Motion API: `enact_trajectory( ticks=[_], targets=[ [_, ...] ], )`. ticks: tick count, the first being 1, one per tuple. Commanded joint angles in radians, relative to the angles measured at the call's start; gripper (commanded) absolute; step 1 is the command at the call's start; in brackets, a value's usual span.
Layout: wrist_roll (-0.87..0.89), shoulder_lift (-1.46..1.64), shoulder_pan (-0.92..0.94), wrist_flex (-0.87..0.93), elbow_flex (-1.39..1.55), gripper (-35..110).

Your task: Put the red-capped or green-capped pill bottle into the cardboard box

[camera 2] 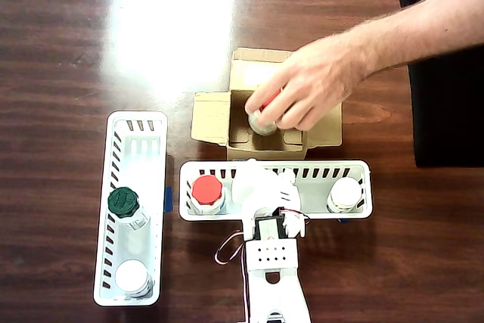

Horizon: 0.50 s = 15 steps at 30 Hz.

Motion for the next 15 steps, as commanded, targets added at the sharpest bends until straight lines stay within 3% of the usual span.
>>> enact_trajectory(
  ticks=[1,15],
  targets=[
    [0.023,0.009,0.025,-0.051,0.028,52],
    [0.109,0.241,0.049,-0.163,0.383,52]
  ],
)
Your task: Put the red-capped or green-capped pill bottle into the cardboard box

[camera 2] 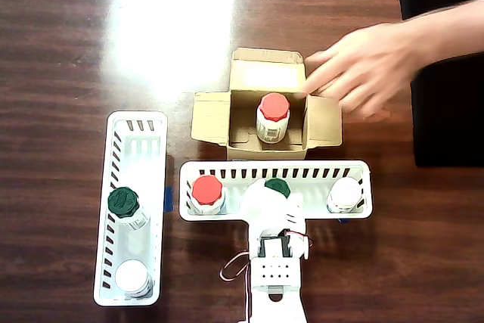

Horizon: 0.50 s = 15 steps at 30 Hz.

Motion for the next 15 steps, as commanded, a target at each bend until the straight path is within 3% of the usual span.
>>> enact_trajectory(
  ticks=[1,15],
  targets=[
    [0.011,0.061,0.006,-0.043,0.026,52],
    [-0.006,-0.143,-0.046,-0.273,0.021,52]
  ],
)
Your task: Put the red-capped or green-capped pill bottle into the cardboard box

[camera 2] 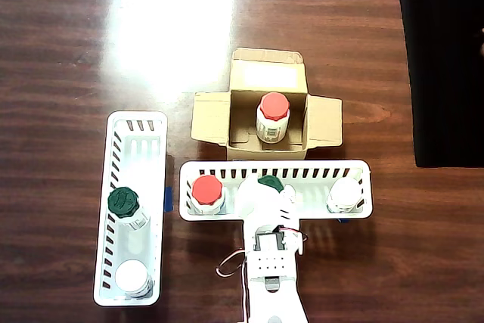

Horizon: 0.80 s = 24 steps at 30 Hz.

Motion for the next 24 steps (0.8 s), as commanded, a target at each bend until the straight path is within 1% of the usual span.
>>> enact_trajectory(
  ticks=[1,3,5,11,12,16,24],
  targets=[
    [0.012,0.003,0.000,-0.037,-0.011,52],
    [0.029,-0.003,0.006,-0.046,-0.005,50],
    [0.031,-0.003,0.008,-0.048,-0.003,42],
    [0.026,-0.002,0.015,-0.029,-0.031,-5],
    [0.020,-0.005,0.014,-0.002,-0.051,-7],
    [-0.005,0.035,0.005,0.080,-0.089,3],
    [-0.087,0.161,-0.031,0.391,-0.255,2]
  ],
)
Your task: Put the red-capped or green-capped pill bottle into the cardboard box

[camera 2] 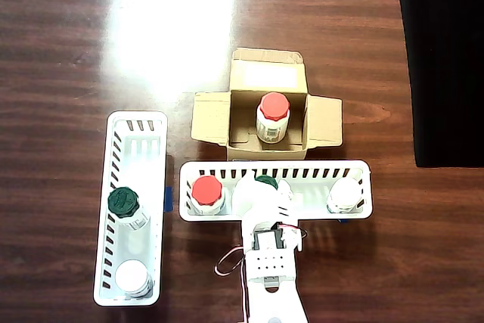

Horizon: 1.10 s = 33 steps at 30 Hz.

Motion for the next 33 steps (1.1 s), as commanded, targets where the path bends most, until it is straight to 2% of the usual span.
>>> enact_trajectory(
  ticks=[1,10,15,33],
  targets=[
    [-0.031,0.097,-0.017,0.178,-0.163,2],
    [-0.123,-0.029,-0.037,0.486,-0.603,2],
    [-0.150,-0.181,-0.026,0.586,-0.865,2],
    [-0.250,-0.753,-0.018,0.640,-1.562,2]
  ],
)
